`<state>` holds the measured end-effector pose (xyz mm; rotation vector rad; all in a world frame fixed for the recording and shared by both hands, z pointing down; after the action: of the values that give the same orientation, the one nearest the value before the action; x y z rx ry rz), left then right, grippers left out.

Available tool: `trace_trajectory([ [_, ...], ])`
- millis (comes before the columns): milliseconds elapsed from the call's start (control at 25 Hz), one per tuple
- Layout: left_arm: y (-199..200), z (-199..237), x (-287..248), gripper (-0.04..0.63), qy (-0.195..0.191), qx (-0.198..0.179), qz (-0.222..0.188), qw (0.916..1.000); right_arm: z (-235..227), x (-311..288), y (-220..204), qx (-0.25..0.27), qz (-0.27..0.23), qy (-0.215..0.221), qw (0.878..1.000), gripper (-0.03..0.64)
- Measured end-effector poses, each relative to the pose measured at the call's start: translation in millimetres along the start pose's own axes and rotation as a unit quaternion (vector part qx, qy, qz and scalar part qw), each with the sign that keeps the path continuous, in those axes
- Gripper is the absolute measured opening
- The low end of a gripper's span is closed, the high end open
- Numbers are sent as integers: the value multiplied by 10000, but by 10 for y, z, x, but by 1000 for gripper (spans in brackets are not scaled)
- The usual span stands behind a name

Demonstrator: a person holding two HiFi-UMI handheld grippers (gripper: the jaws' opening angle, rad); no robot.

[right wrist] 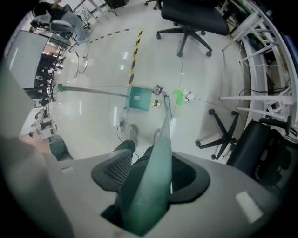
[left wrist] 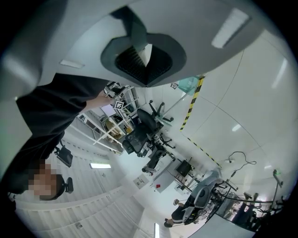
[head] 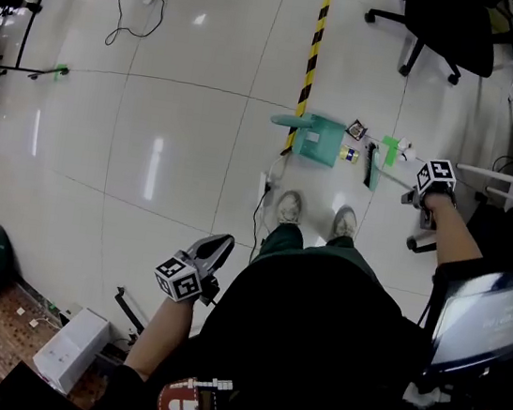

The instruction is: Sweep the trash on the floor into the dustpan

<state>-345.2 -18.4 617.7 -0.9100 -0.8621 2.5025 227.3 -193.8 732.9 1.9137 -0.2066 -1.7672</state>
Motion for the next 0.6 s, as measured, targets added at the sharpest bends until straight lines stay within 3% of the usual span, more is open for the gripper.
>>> trace_trajectory([
  [160,-185,3,175,-2,169,146,84,9997,295,-319,16,181,195,-136,9996,241],
  [360,-364,16,304,-2,301,319,44,9990,569,-564,-33,195,231,77,9995,244],
  [600,-432,68,276,-2,254,389,-73,9989,572,-313,-36,407,144,694,9967,239],
])
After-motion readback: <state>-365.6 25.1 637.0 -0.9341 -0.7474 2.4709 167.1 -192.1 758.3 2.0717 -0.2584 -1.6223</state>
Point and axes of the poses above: the fingertips, and each gripper's own axes: x backward along the fingers, z to its left, y out of its top, the point moved 8 cm from there along x, backward along the fingers, and after that the axes turned 15 degrees about -x, right-handed, at the moved point
